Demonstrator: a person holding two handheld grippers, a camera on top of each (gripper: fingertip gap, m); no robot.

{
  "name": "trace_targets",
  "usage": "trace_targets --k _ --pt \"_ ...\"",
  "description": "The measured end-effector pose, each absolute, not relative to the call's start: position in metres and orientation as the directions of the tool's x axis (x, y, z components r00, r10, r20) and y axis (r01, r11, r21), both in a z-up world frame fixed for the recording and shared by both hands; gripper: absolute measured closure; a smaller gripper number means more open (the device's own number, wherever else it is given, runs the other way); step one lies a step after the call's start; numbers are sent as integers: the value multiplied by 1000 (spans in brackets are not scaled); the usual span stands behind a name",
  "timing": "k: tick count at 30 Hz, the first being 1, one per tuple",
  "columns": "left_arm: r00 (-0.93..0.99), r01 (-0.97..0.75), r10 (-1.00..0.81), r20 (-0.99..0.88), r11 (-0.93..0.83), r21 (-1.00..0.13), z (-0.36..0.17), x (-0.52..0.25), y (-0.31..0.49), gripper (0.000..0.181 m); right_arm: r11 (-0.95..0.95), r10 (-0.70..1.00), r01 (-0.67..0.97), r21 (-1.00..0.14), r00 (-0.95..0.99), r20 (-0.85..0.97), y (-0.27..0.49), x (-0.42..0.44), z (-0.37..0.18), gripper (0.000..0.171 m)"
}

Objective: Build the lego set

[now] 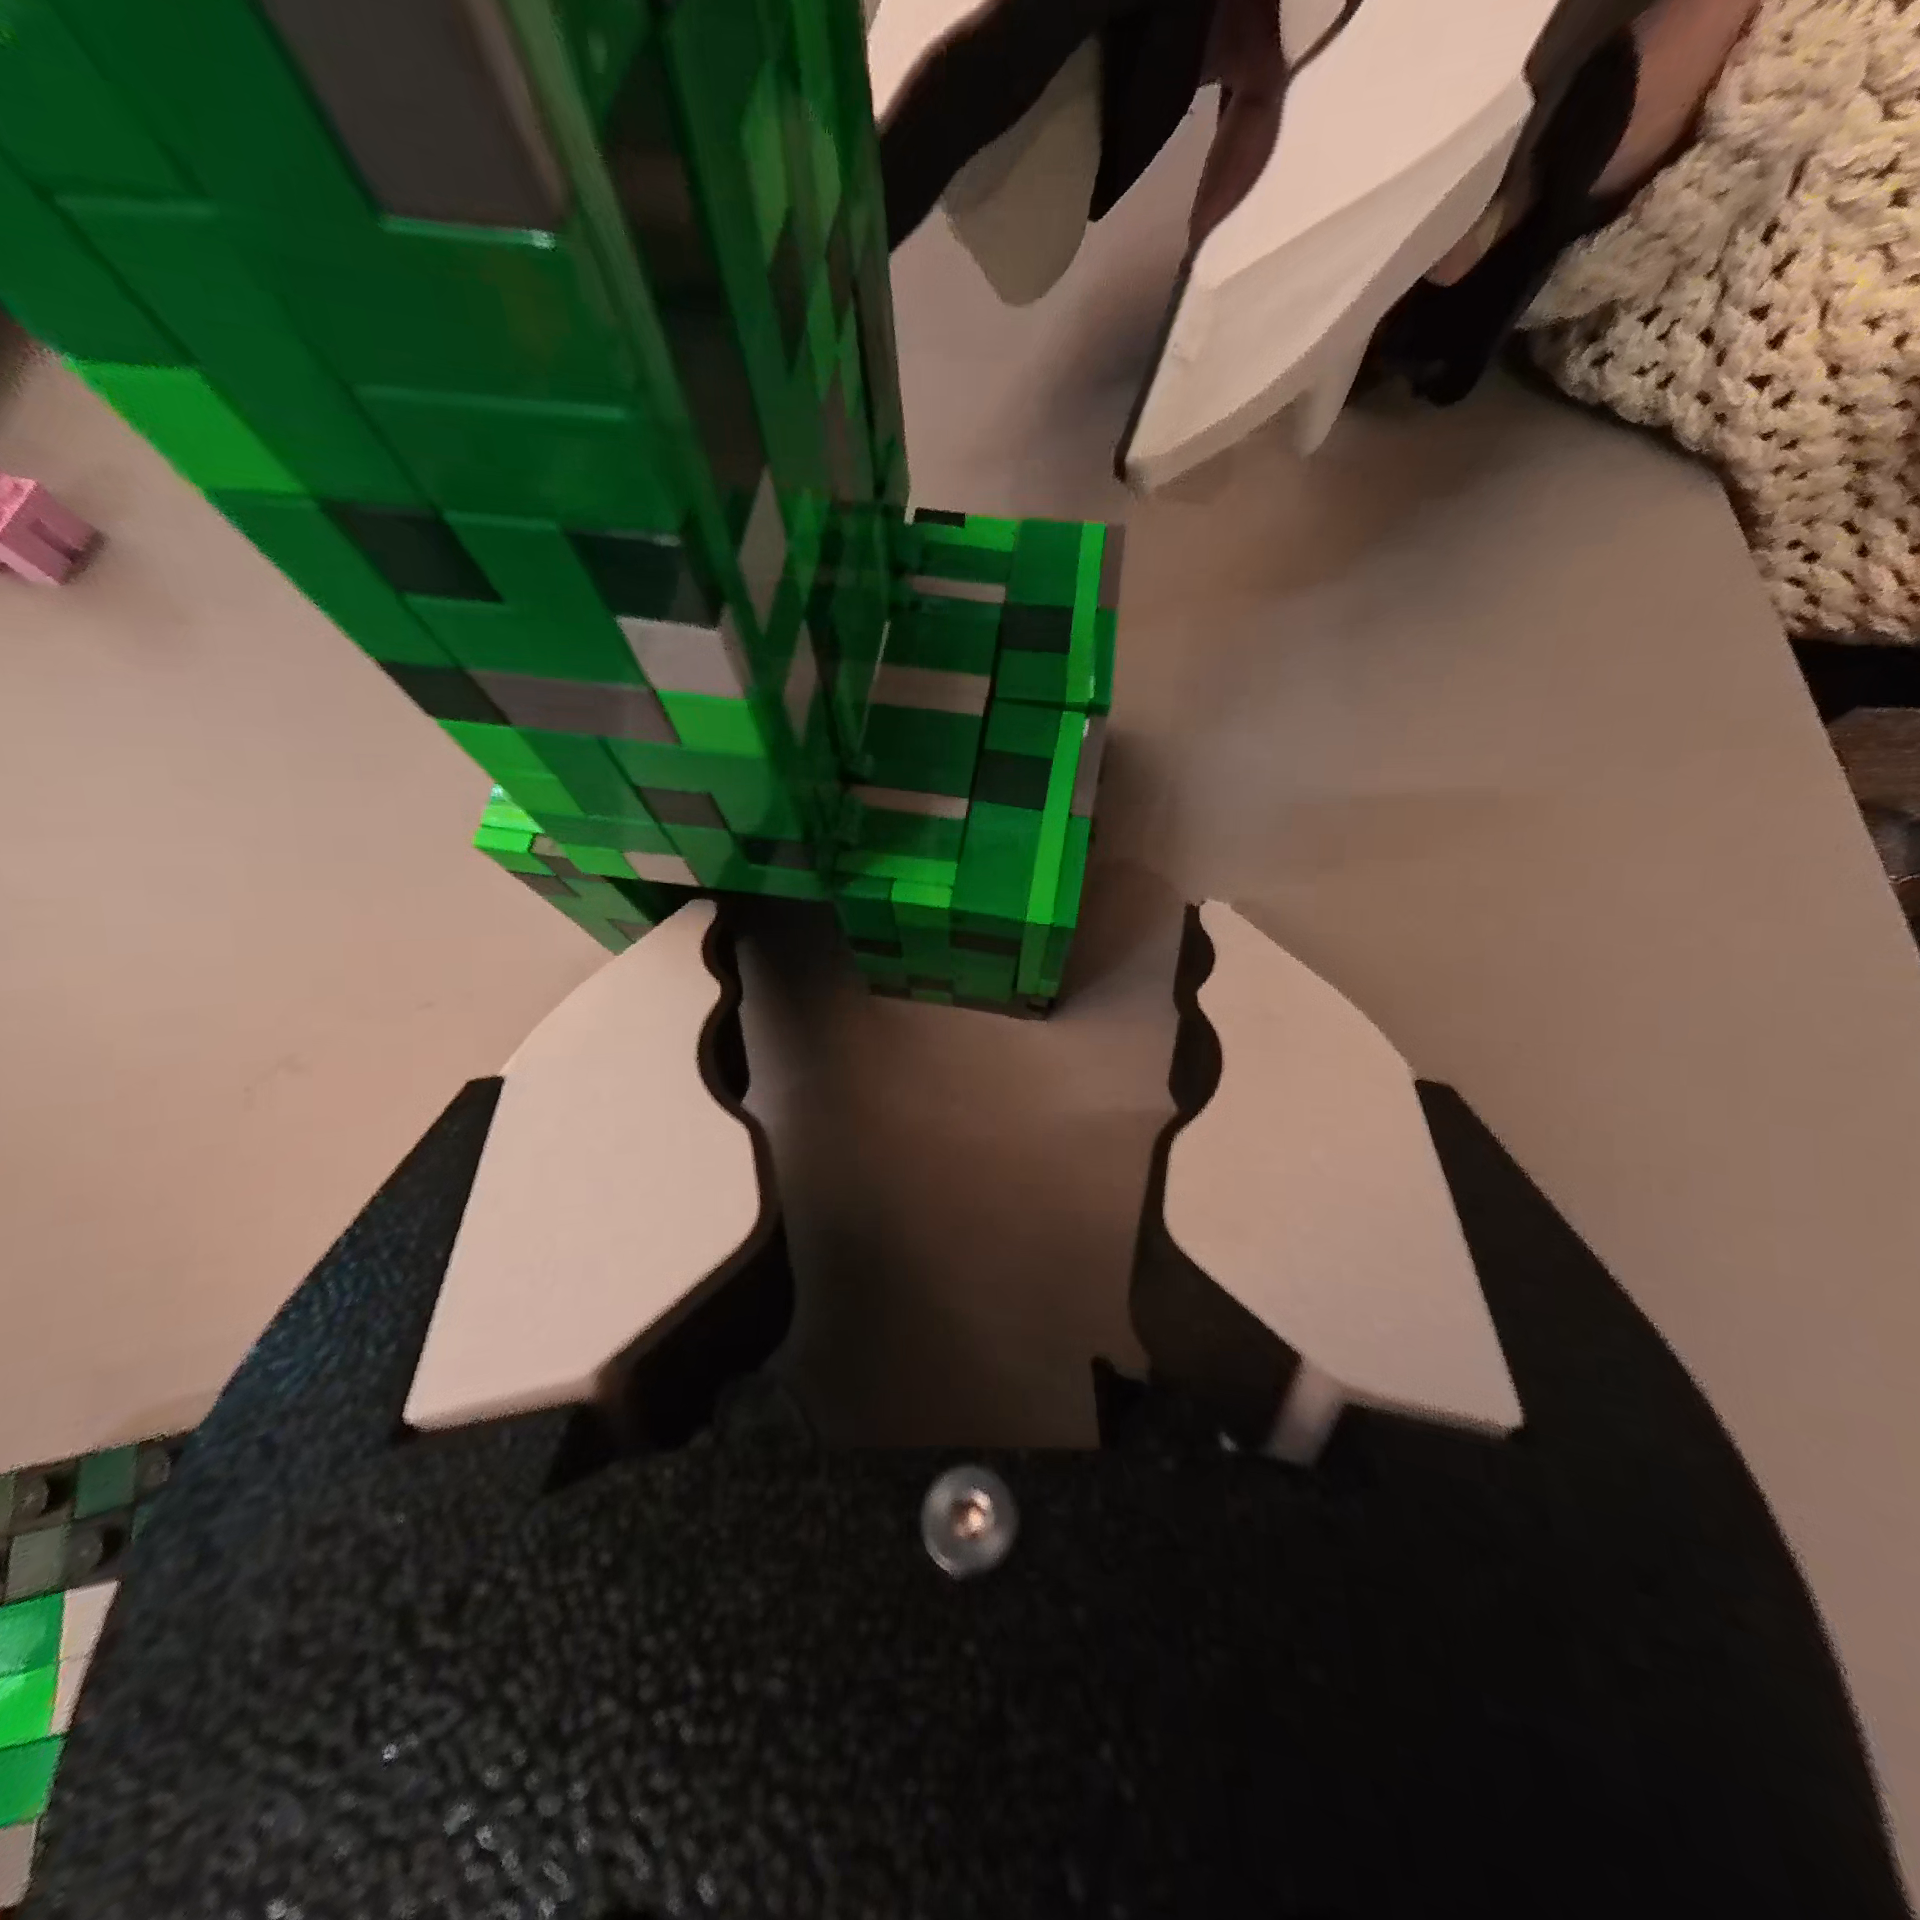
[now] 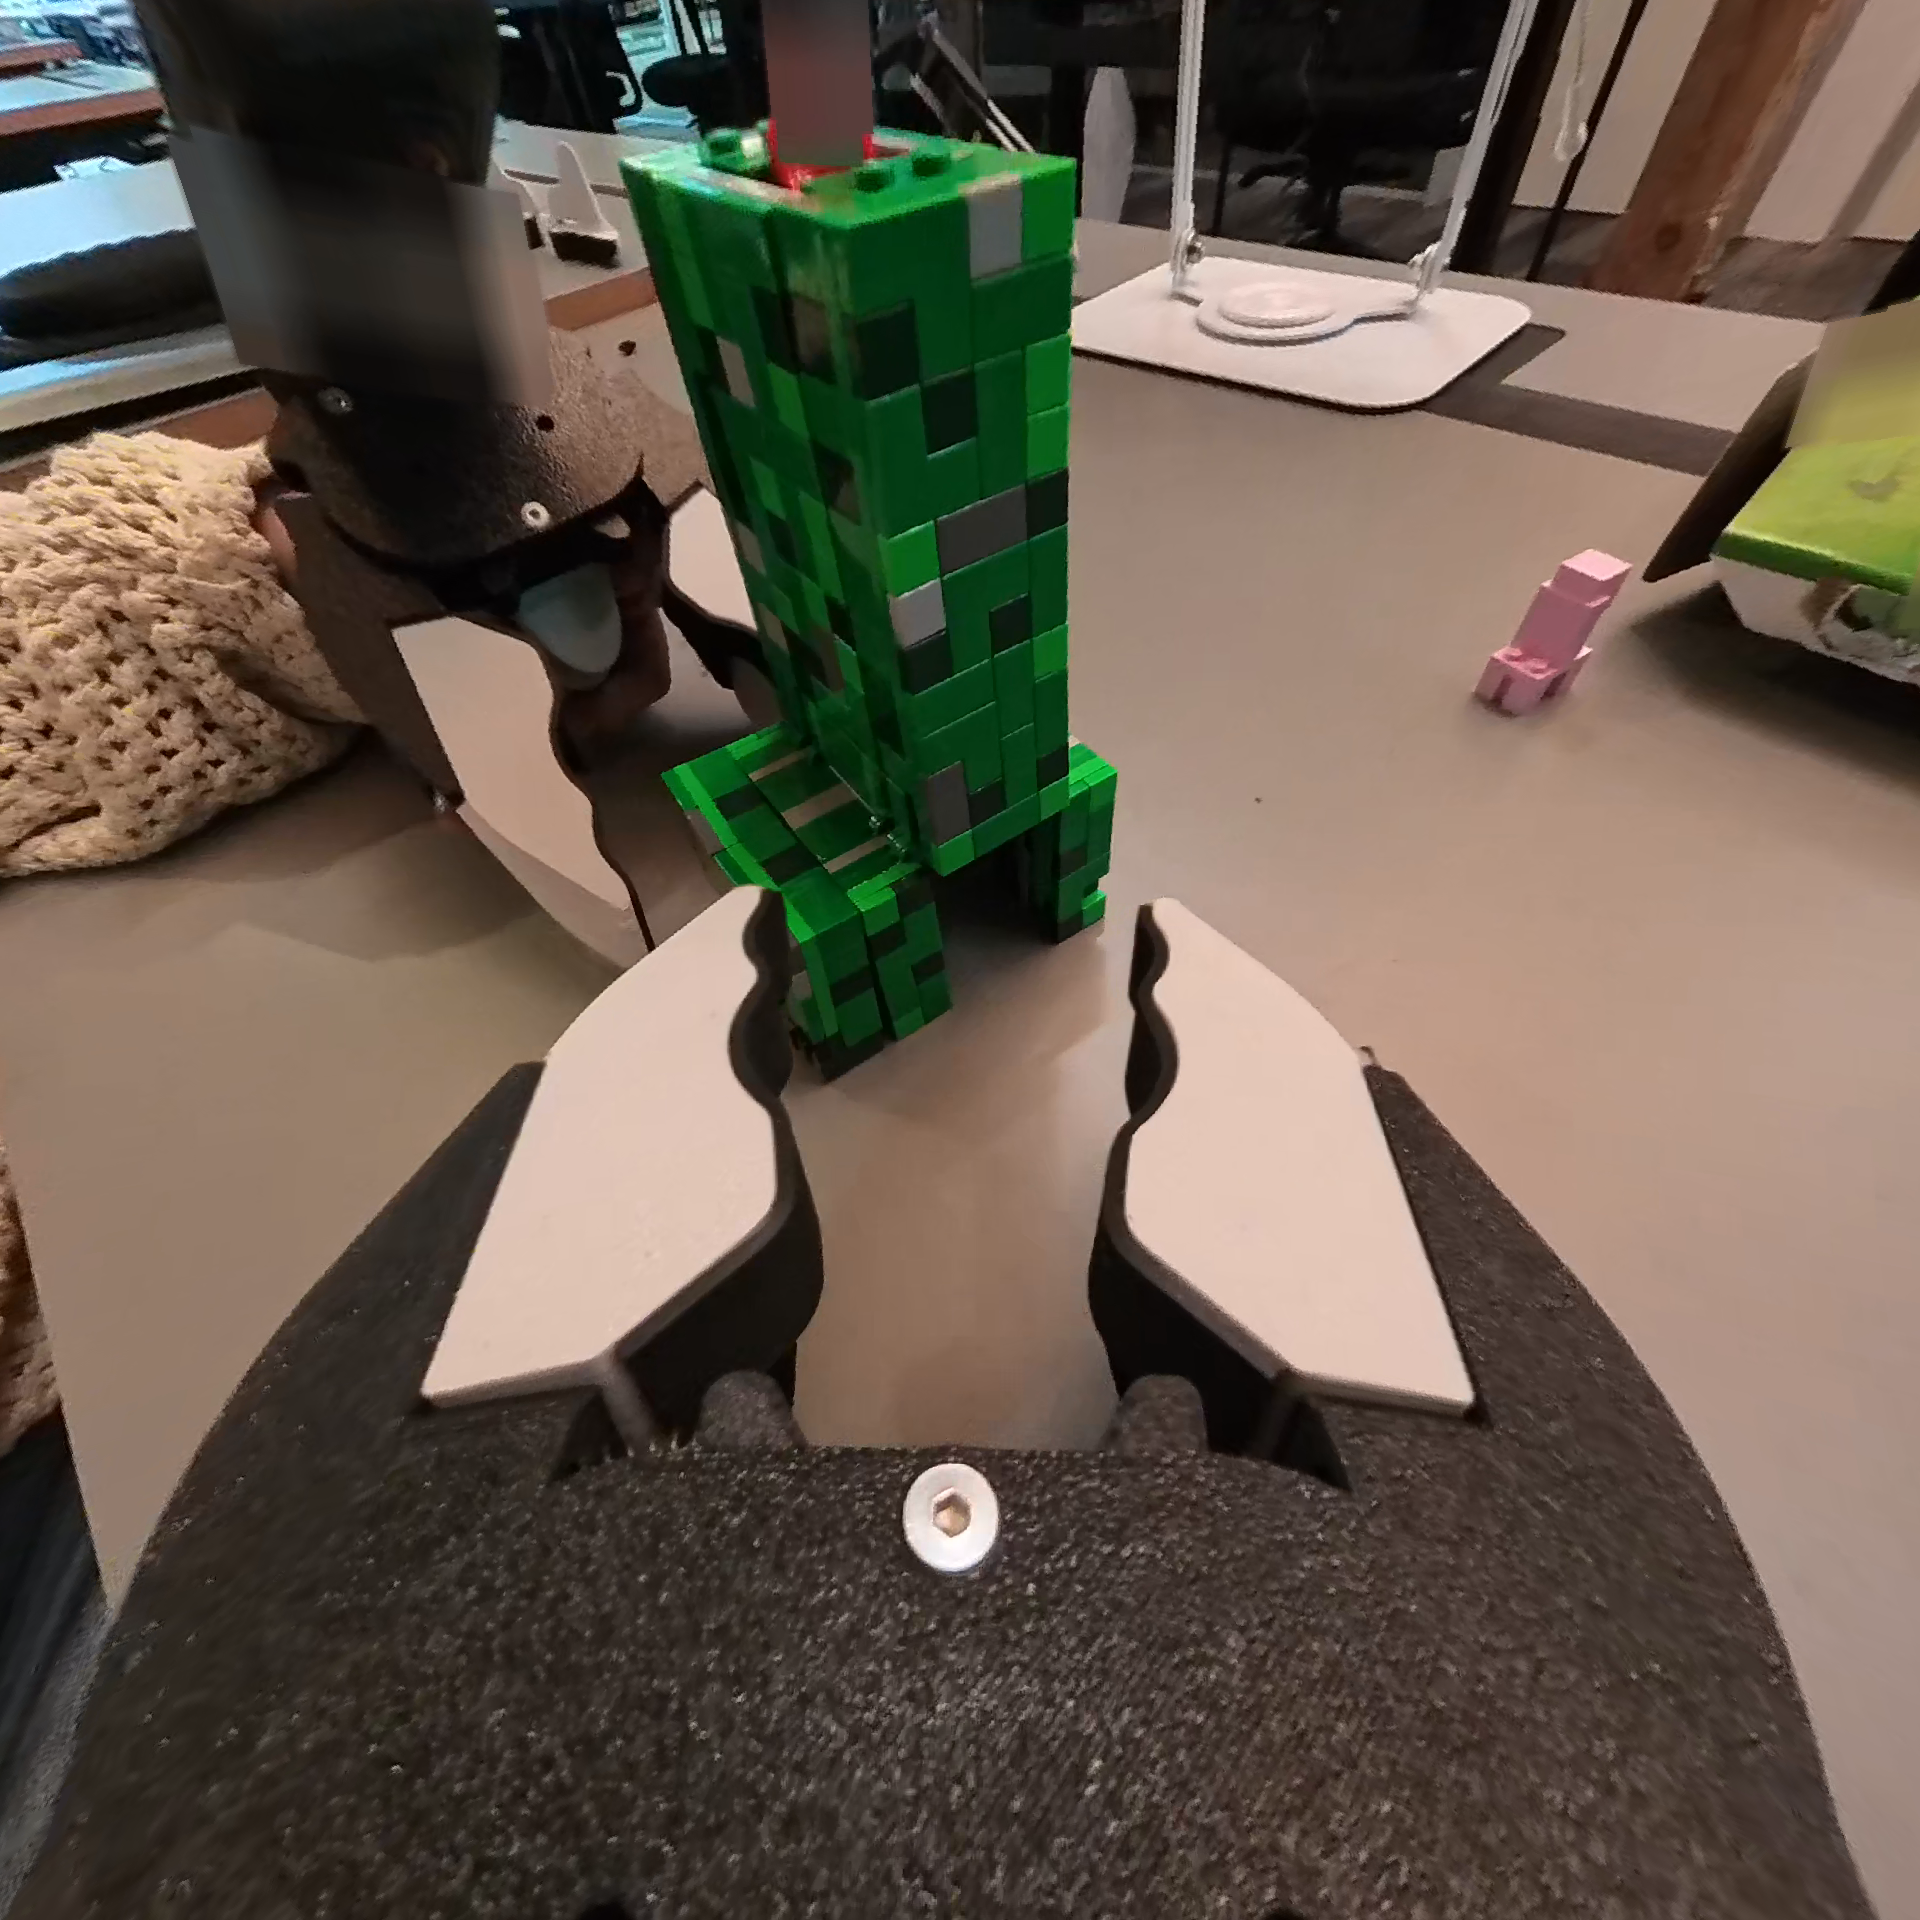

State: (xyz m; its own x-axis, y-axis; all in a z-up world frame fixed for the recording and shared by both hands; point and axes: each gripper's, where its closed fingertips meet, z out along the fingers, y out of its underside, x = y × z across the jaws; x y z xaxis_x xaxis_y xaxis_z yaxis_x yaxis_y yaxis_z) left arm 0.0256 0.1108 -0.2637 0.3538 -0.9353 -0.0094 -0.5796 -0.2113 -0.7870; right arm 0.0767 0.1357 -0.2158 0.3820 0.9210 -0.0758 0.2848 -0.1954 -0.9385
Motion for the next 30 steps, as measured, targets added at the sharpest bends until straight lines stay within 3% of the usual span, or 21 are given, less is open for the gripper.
trace_targets --k 6,9,12,14,18,21,30 --pt "353 -589 -935 -19 -207 -781 -265 25 111 100 -170 887 166 -971 455 -78 141 86 -199 109" --pt "362 -582 -932 -15 -213 -785 -264 23 111 99 -176 910 74 -982 393 -133 119 90 -170 102" --pt "369 -571 -930 4 -230 -788 -263 21 110 98 -90 905 201 -975 426 4 107 107 -145 91" --pt "375 -555 -927 18 -240 -796 -261 20 111 98 -54 885 251 -966 460 70 107 120 -139 97" --pt "377 -541 -925 35 -251 -803 -260 20 111 98 -204 927 322 -925 366 -77 97 111 -179 95" --pt "375 -536 -927 28 -241 -809 -258 20 111 101 -146 958 453 -879 288 -11 105 95 -219 100" --pt "352 -560 -935 45 -249 -790 -263 23 113 120 -186 980 570 -800 56 -188 113 61 -250 110"
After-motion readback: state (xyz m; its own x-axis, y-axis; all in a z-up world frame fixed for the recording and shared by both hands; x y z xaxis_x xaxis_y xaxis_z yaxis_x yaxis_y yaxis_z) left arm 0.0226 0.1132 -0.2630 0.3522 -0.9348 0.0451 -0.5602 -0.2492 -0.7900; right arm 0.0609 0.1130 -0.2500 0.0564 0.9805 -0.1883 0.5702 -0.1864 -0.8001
